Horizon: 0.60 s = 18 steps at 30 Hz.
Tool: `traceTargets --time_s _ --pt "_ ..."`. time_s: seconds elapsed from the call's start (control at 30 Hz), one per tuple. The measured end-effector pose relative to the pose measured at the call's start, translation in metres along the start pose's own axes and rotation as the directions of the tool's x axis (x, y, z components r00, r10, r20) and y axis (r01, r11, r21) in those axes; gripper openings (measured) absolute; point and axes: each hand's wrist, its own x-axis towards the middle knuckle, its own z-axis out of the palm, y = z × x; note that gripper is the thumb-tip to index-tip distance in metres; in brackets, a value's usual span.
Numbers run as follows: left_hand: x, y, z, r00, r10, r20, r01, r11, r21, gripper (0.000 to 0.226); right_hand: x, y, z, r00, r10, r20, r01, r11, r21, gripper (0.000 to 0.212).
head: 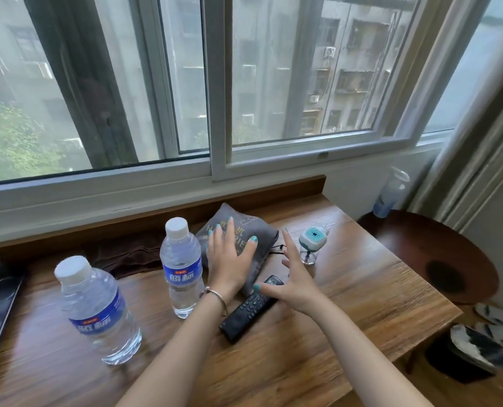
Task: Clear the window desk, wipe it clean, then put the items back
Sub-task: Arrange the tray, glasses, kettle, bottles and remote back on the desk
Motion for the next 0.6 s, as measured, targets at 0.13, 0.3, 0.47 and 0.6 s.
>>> traceTargets --time_s 0.13,0.3,0.47,0.6 --pt "0.014 -0.004 0.006 0.995 0.002 -0.102 0.018 0.982 0.187 0.086 0.026 0.004 -0.002 0.999 0.031 -0.025 -0.031 1.000 0.003 0.134" --pt "0.041 -0.008 0.004 0.980 0.001 -0.198 0.053 0.962 0.268 0.105 0.050 0.010 0.002 0.998 0.057 0.021 -0.055 0.993 -0.106 0.133" --pt "0.055 -0.011 0.010 0.954 -0.166 -0.251 0.223 0.949 0.221 0.115 0.066 0.018 0.012 0.992 0.118 0.053 -0.101 0.962 -0.253 0.133" --pt "0.068 -0.018 0.011 0.929 -0.228 -0.290 0.312 0.905 0.288 0.119 0.078 0.026 0.023 0.993 0.120 -0.008 -0.110 0.874 -0.474 0.139"
